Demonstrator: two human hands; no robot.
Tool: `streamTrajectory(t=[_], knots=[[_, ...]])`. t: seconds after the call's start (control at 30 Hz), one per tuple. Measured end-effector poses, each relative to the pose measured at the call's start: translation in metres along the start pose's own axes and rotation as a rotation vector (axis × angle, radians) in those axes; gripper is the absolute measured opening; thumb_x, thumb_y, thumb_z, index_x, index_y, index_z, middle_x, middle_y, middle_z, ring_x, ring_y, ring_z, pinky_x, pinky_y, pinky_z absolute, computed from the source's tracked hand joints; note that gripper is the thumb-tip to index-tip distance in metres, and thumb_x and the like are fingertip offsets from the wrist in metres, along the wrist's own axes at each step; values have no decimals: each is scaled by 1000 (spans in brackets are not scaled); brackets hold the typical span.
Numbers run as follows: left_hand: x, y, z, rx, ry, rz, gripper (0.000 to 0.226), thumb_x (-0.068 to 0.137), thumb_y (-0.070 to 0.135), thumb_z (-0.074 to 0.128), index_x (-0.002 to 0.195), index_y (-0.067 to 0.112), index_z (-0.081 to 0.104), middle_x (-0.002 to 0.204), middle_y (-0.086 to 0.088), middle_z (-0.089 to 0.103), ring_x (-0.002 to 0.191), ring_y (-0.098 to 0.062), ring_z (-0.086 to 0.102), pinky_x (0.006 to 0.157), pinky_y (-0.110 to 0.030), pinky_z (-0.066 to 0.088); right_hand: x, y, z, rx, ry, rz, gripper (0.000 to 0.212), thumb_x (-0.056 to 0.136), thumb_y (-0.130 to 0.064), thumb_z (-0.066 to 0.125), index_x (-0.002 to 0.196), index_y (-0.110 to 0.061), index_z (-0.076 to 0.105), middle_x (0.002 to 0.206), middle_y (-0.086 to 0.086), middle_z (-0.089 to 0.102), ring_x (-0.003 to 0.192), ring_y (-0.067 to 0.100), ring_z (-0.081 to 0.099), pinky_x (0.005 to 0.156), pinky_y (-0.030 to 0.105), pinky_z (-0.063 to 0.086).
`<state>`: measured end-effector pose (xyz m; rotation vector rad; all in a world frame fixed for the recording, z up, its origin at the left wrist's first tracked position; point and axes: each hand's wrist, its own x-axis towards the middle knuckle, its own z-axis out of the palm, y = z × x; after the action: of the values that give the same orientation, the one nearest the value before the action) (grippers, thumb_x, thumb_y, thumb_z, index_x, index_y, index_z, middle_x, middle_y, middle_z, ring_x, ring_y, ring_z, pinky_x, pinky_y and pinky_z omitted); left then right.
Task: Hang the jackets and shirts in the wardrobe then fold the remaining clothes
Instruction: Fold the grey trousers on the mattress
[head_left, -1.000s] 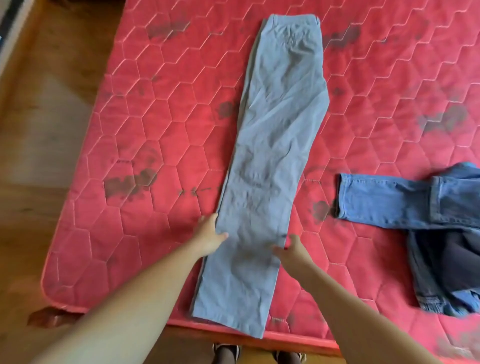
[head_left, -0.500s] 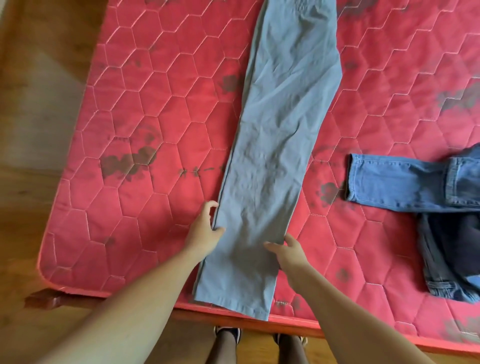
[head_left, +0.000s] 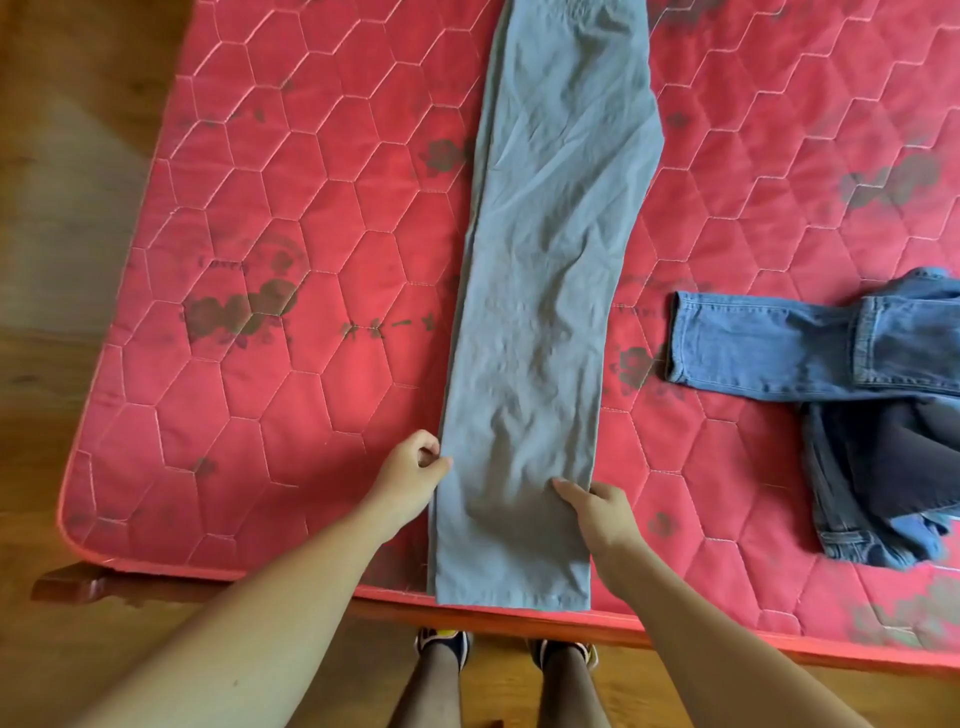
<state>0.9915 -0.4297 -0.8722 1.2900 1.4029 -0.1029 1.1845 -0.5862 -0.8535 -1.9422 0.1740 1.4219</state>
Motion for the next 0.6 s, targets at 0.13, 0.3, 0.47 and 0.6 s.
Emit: streamTrajectory(t=[0.13,0.3,0.47,0.6], knots=[[-16,-4,21,-124,-84,-126,24,84,36,56,83,13,51,72,-7,49,68,-20,46,64,-39,44,-7,6,-26,-64,28,1,20,92,-23,73,92,-3,76,80,9,78,76,27,75,68,41,62],[-30,-5,41,-212,-234,-285,12,99,31,56,103,22,61,96,2,73,89,-18,71,74,-35,55,-14,33,-42,-131,-91,148,13,94,-15,69,101,-4,72,89,10,77,74,21,74,54,24,54],[-46,-27,45,19,-306,-335,23,90,36,67,101,16,69,95,-10,75,87,-29,73,72,-36,51,-24,62,-42,-162,-163,206,18,93,-7,68,109,1,72,98,13,78,91,29,75,67,31,59],[-54,-33,30,82,-211,-326,33,86,43,65,77,15,49,65,1,40,61,-14,39,60,-30,30,-36,56,-49,-203,-186,213,12,96,-10,66,102,-1,72,77,5,73,64,20,70,56,33,57]])
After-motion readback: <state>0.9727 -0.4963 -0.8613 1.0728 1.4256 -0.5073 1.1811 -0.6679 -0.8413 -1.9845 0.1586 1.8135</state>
